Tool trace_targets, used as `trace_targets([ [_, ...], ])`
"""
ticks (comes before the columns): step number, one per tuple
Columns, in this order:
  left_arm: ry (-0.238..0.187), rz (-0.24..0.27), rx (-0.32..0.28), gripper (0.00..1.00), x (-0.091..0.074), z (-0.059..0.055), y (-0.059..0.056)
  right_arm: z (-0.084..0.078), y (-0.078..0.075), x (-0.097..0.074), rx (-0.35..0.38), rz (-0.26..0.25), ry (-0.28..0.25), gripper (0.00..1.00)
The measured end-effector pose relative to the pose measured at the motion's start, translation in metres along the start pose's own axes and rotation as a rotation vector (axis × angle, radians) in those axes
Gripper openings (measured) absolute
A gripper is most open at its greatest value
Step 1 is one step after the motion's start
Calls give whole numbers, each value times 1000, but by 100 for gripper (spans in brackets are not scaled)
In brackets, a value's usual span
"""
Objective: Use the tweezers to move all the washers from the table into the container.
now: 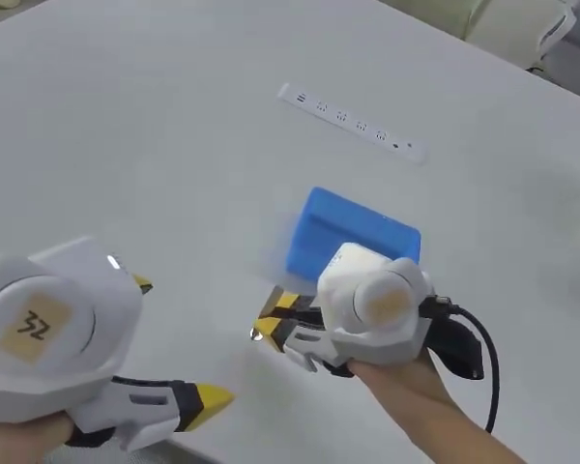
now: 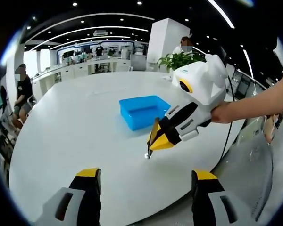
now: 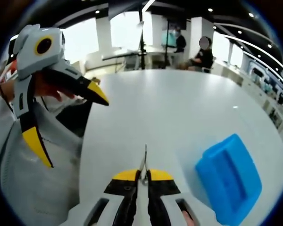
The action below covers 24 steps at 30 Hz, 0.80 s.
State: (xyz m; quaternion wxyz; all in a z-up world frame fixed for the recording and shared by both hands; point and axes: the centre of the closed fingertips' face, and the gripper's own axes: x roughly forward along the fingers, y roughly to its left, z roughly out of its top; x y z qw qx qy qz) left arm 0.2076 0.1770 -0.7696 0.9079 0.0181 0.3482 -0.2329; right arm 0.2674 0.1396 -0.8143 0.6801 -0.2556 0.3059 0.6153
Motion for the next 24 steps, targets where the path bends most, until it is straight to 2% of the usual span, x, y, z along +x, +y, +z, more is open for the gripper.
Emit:
trace_targets([
  [10, 12, 4, 11, 80, 0, -2, -1, -4, -1, -3, -10, -19, 6, 3],
  [24, 20, 3, 19, 79, 0, -3, -1, -3, -2, -1, -9, -10, 6, 4],
])
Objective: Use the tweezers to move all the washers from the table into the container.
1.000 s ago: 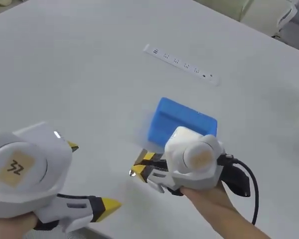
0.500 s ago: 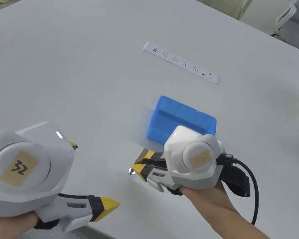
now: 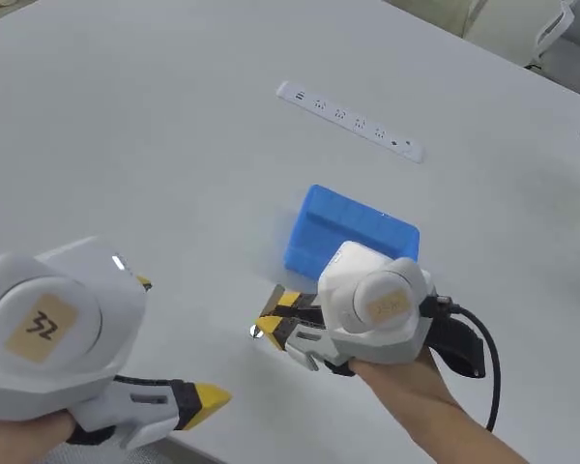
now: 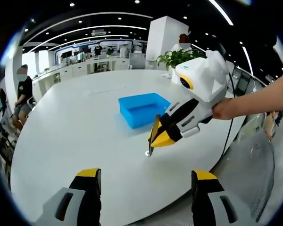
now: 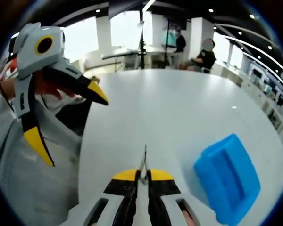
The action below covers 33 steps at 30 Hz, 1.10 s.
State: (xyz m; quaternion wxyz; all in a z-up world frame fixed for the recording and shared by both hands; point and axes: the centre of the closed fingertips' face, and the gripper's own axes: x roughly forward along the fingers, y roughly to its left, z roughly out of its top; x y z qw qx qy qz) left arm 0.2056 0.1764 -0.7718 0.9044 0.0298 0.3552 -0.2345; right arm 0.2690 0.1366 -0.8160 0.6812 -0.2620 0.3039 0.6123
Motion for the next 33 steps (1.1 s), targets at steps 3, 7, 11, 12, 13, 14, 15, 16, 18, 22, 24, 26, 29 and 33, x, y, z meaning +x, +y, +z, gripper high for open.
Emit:
trace_targets([
  [3, 7, 1, 8, 80, 1, -1, 0, 1, 0, 0, 0, 1, -1, 4],
  [7, 8, -1, 11, 80, 1, -1, 0, 2, 0, 1, 17, 7, -4, 4],
  [11, 7, 0, 14, 79, 2, -1, 1, -1, 0, 2, 9, 3, 4, 4],
  [12, 8, 0, 13, 79, 2, -1, 1, -1, 0, 2, 3, 2, 5, 4],
  [13, 8, -1, 13, 79, 2, -1, 1, -1, 1, 2, 1, 2, 4, 4],
  [14, 9, -1, 12, 79, 2, -1, 1, -1, 1, 2, -1, 0, 4, 4],
  [15, 11, -1, 12, 79, 2, -2, 1, -1, 1, 2, -1, -4, 4, 3],
  [16, 12, -1, 14, 79, 3, -2, 1, -1, 1, 3, -2, -6, 1, 3],
  [18, 11, -1, 15, 79, 3, -1, 1, -3, 3, 4, -5, -8, 5, 3],
  [22, 9, -2, 22, 80, 2, 1, 0, -1, 3, 5, 8, -21, -20, 3],
  [24, 9, -3, 24, 81, 2, 1, 0, -1, 1, 4, 23, -22, -25, 2],
  [26, 10, -2, 27, 81, 1, 1, 0, -1, 1, 4, 32, -24, -23, 2],
  [29, 6, 2, 32, 81, -1, 2, 0, -2, 4, 4, 14, -30, -22, 2],
  [33, 4, 9, 42, 80, -3, 3, 0, -2, 4, 2, 51, -35, -24, 2],
])
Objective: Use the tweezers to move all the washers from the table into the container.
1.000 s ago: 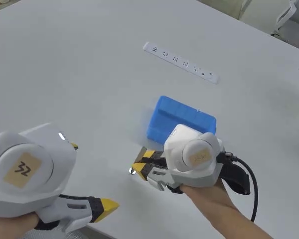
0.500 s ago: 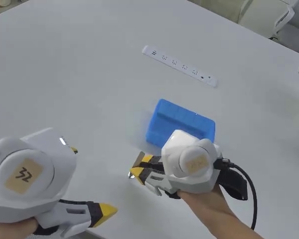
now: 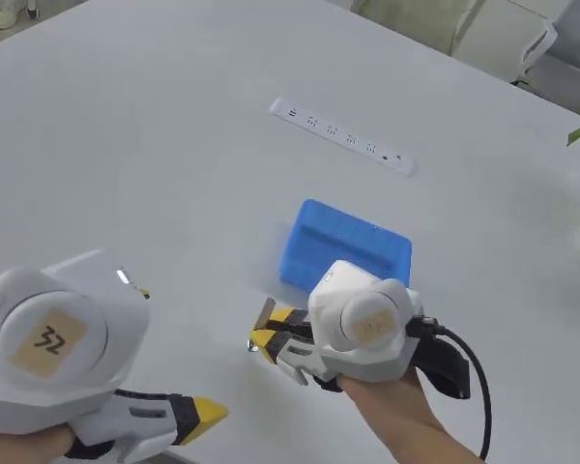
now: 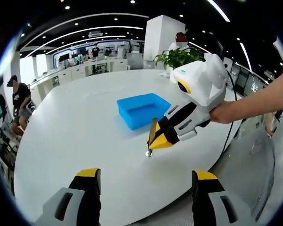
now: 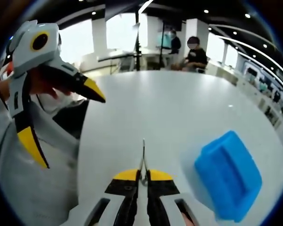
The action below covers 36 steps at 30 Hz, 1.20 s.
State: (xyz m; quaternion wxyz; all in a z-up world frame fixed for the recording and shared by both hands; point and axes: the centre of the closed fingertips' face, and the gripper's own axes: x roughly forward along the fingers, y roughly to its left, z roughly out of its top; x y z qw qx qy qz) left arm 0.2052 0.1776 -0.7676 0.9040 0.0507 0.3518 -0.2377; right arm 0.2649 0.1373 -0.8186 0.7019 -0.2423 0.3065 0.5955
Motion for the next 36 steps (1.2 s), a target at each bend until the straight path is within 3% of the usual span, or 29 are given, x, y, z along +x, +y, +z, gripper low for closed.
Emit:
trace_targets([
  [4, -3, 4, 8, 80, -3, 1, 1, 0, -1, -4, 11, 0, -3, 2],
  [11, -5, 3, 18, 81, -5, 3, -2, 19, -6, -25, 67, -13, -69, 2],
  [17, -3, -2, 17, 85, -6, 4, -5, 39, -15, -44, 48, -40, -102, 2],
  [22, -12, -2, 1, 90, -8, 7, -5, 47, -22, -53, 27, -53, -100, 2],
  [29, -12, -11, -25, 98, -7, 8, -7, 52, -45, -61, 8, -102, -106, 2],
  [36, -30, 0, -46, 99, -8, 12, -3, 59, -75, -63, 18, -157, -124, 2],
])
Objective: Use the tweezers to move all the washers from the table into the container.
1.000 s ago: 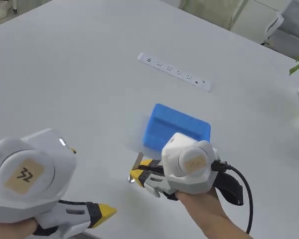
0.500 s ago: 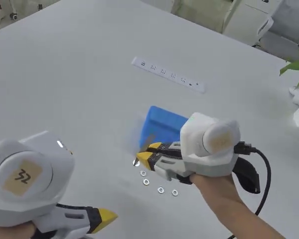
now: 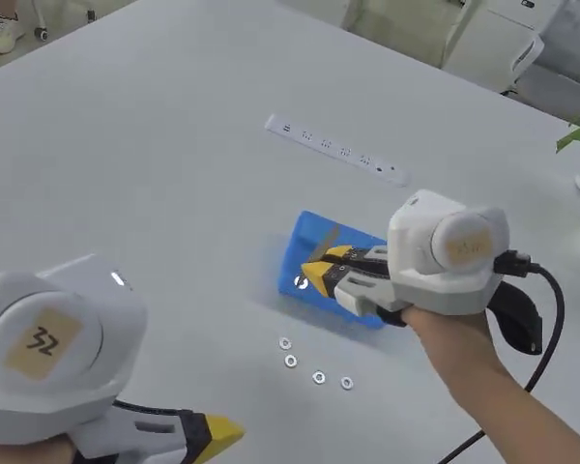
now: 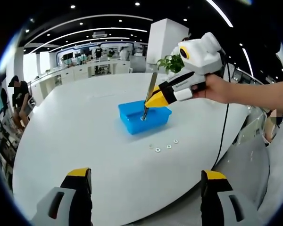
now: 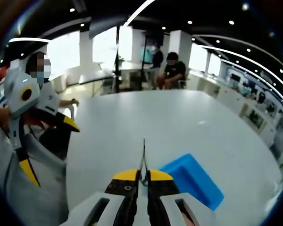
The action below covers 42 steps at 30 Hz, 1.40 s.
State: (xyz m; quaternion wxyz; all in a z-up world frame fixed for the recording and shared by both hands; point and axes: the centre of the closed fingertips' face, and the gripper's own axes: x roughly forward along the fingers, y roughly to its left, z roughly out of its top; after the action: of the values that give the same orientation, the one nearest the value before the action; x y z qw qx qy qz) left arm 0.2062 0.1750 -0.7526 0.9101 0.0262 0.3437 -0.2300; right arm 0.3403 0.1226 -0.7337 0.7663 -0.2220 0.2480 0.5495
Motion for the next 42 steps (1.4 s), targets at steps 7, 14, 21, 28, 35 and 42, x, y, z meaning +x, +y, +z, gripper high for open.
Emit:
trace_targets([
  [7, -24, 0, -20, 99, -1, 3, 2, 1, -25, 13, 13, -42, -4, 2],
  [14, -18, 6, -12, 99, 1, 5, 2, -12, -42, 33, 53, -61, 15, 2],
  [21, -27, 15, -10, 99, 0, 12, 4, -29, -59, 56, 134, -70, 26, 3],
  [28, -22, 13, -3, 99, 2, 16, 2, -39, -66, 70, 171, -76, 40, 3],
  [35, -9, 10, 2, 99, 3, 17, 0, -48, -58, 75, 214, -63, 47, 3],
  [42, -8, 6, 7, 99, 3, 20, -2, -46, -60, 73, 245, -71, 36, 3],
])
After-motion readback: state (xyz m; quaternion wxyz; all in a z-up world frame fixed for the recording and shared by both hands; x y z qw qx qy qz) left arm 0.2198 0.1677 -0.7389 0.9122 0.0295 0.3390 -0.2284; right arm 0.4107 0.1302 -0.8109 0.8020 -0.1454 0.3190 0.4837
